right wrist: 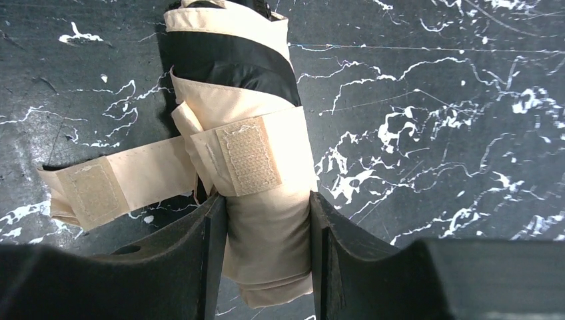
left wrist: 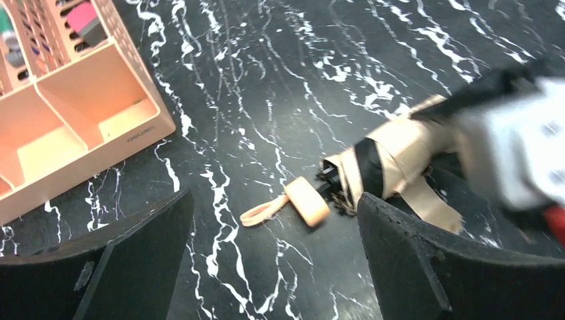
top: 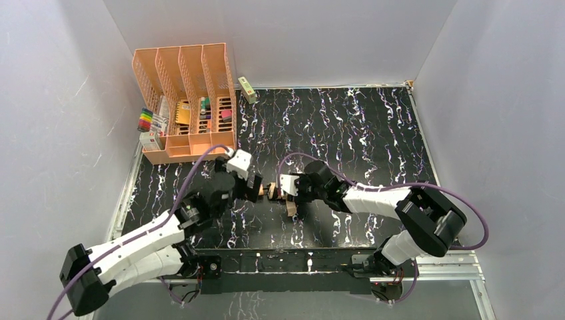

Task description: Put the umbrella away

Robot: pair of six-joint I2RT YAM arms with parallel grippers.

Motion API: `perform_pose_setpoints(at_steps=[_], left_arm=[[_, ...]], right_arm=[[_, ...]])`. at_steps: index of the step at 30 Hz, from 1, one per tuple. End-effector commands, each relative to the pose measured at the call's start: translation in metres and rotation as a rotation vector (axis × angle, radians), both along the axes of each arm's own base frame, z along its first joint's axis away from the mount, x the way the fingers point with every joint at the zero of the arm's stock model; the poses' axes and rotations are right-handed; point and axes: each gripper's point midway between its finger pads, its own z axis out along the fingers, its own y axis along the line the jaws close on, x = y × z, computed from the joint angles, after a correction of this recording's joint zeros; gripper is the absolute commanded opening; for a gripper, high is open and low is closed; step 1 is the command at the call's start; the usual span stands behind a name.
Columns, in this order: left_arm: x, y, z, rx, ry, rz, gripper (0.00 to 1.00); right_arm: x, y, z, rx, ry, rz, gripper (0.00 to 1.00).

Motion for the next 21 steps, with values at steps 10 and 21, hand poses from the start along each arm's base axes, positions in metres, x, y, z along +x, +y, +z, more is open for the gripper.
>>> perform_pose_setpoints(at_steps=[10,21], left_arm=[[0.063,-0.056,-0.023,-0.173,0.325,-0.413,0.93],[0.038,-0.074,-0.086,-0.119,0.639,-0.76,0.88]], right_arm=[[-0.036,-0.035,-0.057,-0.216,-0.108,-0.048,0.28],[-0.047,-0.035,-0.067,-0.211,-0.101,-0.038,0.29]])
